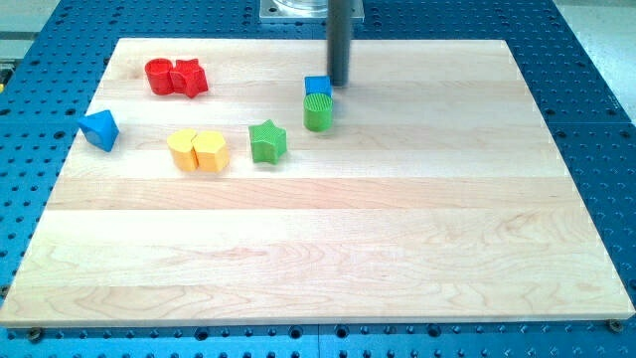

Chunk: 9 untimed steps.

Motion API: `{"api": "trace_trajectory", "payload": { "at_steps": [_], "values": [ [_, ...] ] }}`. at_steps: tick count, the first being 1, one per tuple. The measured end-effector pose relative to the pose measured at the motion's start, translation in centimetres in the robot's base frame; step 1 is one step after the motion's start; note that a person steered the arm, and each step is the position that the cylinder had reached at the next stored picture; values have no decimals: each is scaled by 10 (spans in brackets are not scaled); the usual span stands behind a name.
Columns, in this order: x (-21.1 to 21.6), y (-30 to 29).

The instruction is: Push the cube into the triangle

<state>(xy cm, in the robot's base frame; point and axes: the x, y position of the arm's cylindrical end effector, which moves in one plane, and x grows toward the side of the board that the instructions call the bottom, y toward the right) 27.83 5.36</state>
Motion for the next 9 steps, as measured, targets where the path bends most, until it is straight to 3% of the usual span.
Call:
{"api": "trace_trajectory", "payload": {
  "at_steps": [1,3,4,9],
  "values": [
    [26,-7],
    [40,-131],
    [75,-162],
    [131,-226]
  ]
}}
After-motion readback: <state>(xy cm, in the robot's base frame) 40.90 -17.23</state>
